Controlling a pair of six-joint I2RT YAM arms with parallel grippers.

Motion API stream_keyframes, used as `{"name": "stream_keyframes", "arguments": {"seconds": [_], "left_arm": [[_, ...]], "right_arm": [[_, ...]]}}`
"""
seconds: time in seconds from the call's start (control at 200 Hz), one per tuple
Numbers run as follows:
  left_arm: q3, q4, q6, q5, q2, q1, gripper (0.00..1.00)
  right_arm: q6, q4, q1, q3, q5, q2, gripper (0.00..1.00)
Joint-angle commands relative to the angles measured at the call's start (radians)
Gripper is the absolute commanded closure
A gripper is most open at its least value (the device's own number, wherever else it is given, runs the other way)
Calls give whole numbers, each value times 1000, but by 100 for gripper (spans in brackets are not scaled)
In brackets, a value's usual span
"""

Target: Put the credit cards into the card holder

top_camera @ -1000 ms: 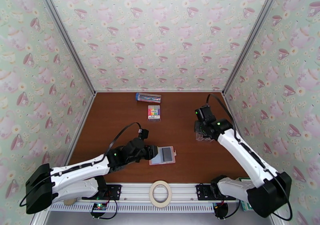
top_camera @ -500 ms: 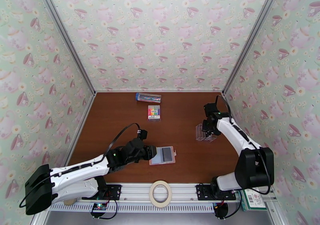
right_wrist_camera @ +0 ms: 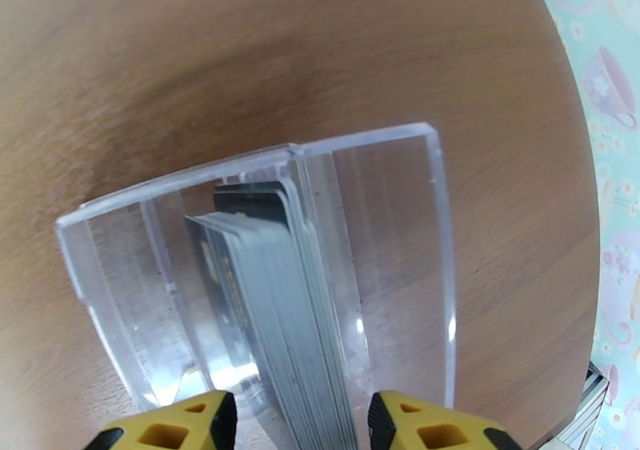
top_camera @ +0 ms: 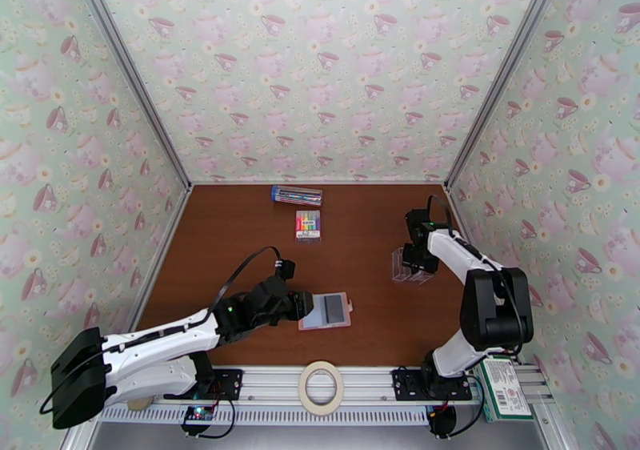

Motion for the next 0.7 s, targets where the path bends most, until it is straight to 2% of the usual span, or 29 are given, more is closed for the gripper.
{"name": "stream_keyframes", "arguments": {"seconds": [0.0, 0.416, 0.691], "left_arm": [[7, -2, -1, 21, 24, 5, 57], [11, 5, 1, 29, 34, 5, 57], [15, 11, 0, 37, 47, 6, 57]], "right_arm": [[-3, 0, -4, 32, 35, 14, 51], [9, -19, -4, 38, 106, 1, 58], [16, -27, -4, 39, 141, -35, 60]]}}
